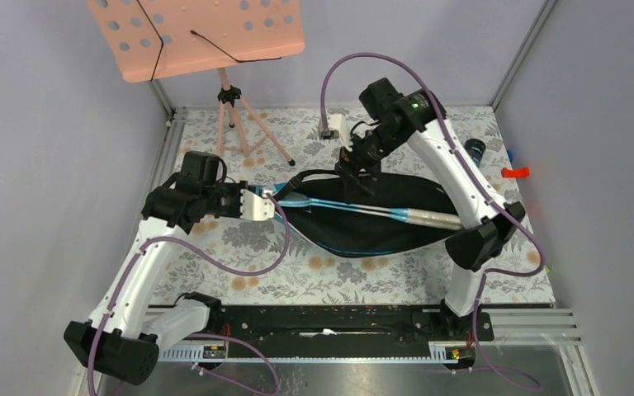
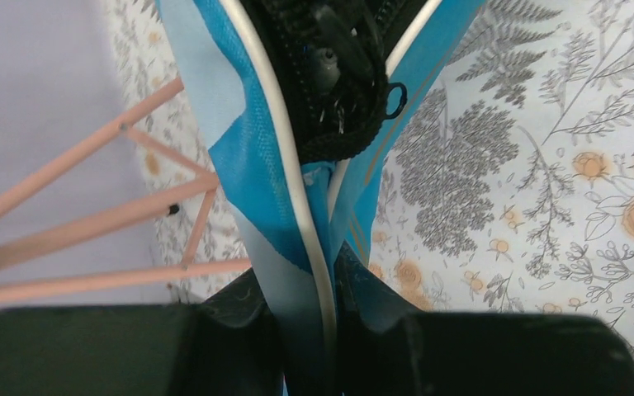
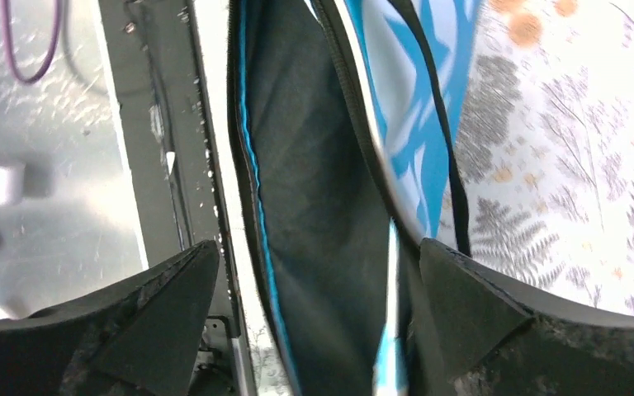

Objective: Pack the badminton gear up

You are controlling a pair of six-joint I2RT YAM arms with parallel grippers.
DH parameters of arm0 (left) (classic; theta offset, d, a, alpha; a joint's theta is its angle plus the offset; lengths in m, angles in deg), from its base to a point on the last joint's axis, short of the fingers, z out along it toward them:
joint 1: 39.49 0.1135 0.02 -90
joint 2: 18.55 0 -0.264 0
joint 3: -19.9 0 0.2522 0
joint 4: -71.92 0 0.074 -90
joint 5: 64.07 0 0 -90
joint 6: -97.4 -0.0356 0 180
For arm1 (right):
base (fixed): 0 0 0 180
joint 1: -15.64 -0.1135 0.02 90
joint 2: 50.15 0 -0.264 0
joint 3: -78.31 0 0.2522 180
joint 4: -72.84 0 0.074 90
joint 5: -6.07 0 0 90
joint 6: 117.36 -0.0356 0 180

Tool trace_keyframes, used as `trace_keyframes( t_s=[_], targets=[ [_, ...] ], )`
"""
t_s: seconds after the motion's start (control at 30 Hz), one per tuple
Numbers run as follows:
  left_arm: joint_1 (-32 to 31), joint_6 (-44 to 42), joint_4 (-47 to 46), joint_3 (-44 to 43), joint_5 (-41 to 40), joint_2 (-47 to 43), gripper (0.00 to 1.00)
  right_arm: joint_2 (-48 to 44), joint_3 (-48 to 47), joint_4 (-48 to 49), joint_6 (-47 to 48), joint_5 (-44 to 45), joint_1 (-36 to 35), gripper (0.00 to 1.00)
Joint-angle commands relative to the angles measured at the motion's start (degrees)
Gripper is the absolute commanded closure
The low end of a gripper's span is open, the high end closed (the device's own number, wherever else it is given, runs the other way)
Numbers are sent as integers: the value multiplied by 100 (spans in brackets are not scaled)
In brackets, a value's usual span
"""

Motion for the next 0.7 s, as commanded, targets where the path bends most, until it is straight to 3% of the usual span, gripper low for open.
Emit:
trace_keyframes(
  t_s=[0.0,0.13,0.3,0.5,0.67],
  targets=[
    [277,668,-1050,-169,-459,-345,100,-814,-129,721,-2055,1056,-47,0],
    [291,1722,-1865,-278,-437,-376,100,-1830,1100,2319,-3425,2748,-47,0],
    [282,2939,-2614,-525,163,-267,100,-3634,3911,5094,-4825,4657,-43,1],
    [-47,3946,-2697,-1145,878,-46,100,-5539,7149,8397,-5555,3373,-37,0],
    [-1492,4516,-3332,-763,-1044,6,100,-6085,8182,9213,-6156,2888,-38,0]
  ],
)
